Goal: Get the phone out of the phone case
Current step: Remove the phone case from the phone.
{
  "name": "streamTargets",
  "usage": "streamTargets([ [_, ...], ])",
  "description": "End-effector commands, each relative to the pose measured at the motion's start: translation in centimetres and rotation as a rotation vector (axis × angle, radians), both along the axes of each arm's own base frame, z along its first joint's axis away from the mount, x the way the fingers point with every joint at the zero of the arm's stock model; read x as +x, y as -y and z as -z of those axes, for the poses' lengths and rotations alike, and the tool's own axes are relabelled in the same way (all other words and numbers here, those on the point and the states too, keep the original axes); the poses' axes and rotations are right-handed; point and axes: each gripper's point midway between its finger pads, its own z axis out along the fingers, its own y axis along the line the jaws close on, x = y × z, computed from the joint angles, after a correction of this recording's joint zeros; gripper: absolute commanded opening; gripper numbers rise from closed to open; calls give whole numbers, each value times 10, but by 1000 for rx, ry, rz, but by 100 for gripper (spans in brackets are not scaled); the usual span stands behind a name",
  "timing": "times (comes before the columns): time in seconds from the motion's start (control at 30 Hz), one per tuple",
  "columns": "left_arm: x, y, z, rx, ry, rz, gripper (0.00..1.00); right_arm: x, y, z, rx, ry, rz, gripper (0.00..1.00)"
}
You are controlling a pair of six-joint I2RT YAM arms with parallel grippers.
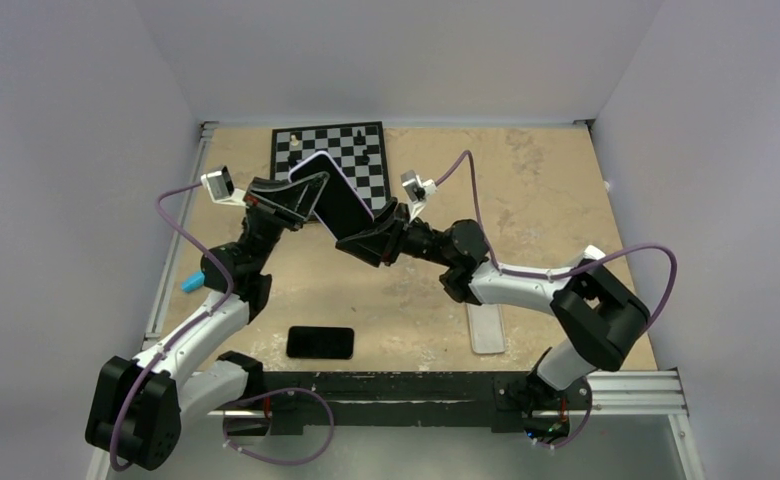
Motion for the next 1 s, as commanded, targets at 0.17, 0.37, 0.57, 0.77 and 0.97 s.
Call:
streamTargets([
  [0.17,-22,-15,-33,-103,123,2,0,-3,-5,-29,51,95,0,26],
  [0.37,-24,-19,-43,-194,40,81,0,33,-16,2,-186,199,271,0],
  [0.57,-66,-23,-79,-244,4,231,0,51,-1,5,-298,317,424,0],
  [0.77,-97,-17,-80,-144,-121,291,0,55,18,-7,-348,400,511,0],
  [0.97,-104,-10,-76,-210,-184,466,0,57,33,-16,-410,465,586,0],
])
